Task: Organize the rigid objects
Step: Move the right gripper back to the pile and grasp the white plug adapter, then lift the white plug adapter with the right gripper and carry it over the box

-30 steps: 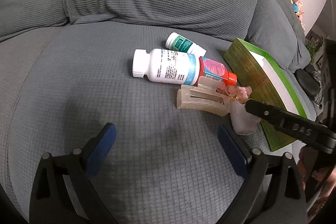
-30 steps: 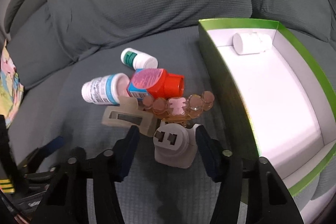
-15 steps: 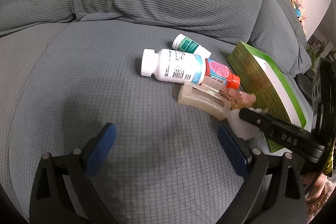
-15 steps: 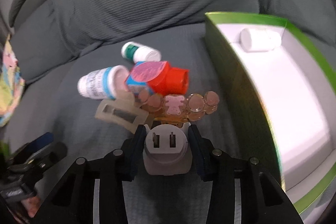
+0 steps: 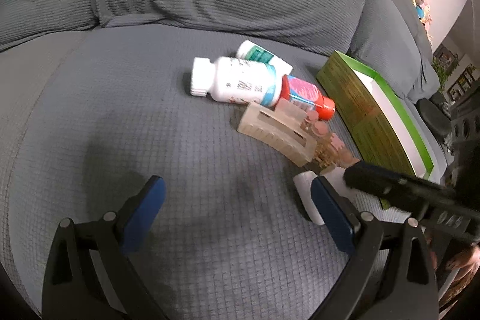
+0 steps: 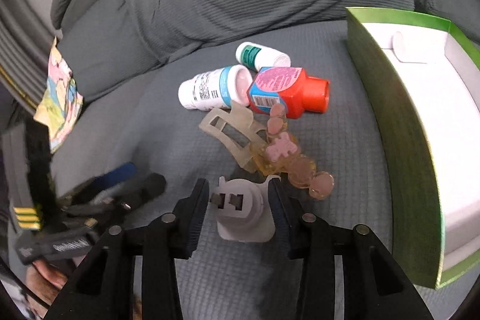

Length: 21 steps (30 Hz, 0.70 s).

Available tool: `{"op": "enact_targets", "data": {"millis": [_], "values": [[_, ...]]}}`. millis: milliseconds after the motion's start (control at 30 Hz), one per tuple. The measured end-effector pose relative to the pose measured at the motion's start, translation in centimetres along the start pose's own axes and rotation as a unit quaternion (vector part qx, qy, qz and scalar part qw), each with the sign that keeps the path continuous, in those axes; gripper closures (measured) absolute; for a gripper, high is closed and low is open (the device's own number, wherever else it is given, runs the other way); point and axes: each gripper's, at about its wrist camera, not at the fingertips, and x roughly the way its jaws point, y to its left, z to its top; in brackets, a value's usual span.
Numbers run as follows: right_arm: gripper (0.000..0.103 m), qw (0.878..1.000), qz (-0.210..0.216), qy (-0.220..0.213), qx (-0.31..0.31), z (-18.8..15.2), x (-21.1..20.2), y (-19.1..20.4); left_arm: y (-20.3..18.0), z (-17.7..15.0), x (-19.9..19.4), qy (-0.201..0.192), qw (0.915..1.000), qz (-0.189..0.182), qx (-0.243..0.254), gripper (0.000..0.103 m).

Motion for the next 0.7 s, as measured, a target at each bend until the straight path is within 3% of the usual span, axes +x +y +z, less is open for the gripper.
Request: {"op": "enact_targets", "data": {"millis": [133,367,700], "values": [[0.041,0.999,0.013,0.004,0.041,0.1,-0.4,-1.6,-0.9,-0.3,0.5,0.012,0.9992,-0.037,0.006,0.005],[0.041,0.994,0.051,0.035,0.085,-0.1,1.2,-2.9,-2.5,-0.8,1.2,0.026,0.9958,-0.086,0.016,0.001],[0.04,0.989,0.072,0.07,0.108,-0.7,4.1,-3.5,-4.4,-1.5,3.5,0.052,0.9931,-0.103,0.019,0.001]]}}
